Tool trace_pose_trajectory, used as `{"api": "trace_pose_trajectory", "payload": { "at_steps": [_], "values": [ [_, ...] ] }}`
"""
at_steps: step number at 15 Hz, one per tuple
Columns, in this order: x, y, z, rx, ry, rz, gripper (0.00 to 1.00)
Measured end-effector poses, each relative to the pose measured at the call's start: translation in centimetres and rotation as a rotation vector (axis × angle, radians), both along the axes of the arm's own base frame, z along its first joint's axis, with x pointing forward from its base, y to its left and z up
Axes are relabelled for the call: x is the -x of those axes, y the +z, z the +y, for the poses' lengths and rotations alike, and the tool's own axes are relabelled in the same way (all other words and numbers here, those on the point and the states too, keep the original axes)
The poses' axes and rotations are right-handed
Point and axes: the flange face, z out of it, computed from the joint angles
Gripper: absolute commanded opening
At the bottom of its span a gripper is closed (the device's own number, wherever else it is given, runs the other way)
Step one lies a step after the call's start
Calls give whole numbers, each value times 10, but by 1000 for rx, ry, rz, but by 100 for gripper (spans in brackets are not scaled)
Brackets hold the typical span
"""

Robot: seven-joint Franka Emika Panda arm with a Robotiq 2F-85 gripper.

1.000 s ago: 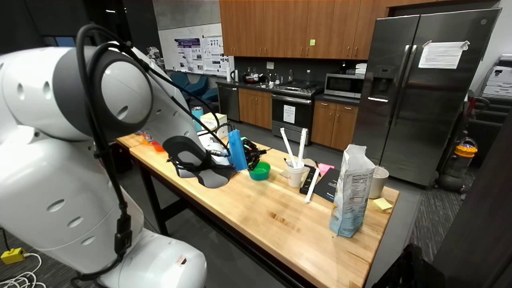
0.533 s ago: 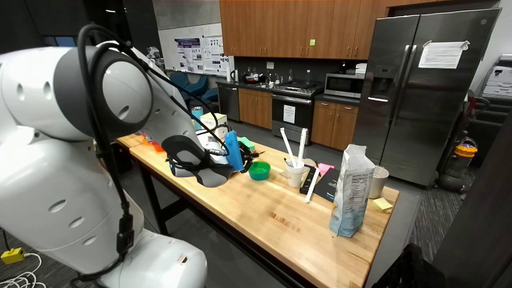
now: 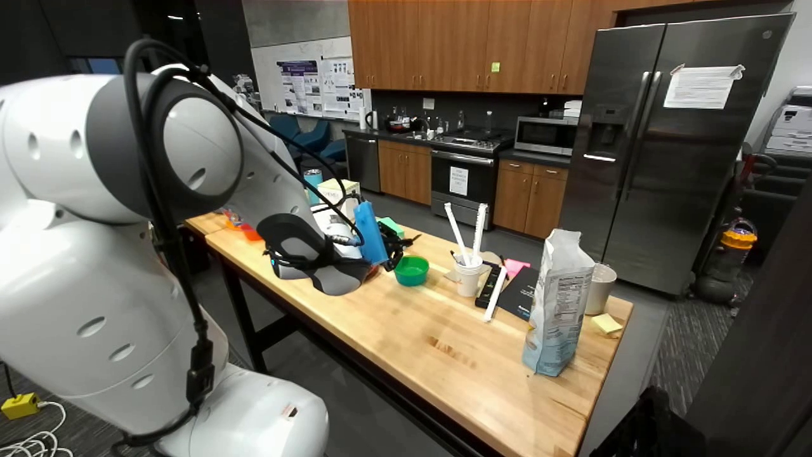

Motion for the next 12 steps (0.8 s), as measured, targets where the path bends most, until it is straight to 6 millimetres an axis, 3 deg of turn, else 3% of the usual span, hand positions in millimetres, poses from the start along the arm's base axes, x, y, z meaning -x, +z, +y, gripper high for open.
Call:
{"api": "trace_pose_trajectory", "payload": {
  "at_steps": [12],
  "values": [
    [-11, 23, 16, 54, 27, -47, 1]
  ]
}}
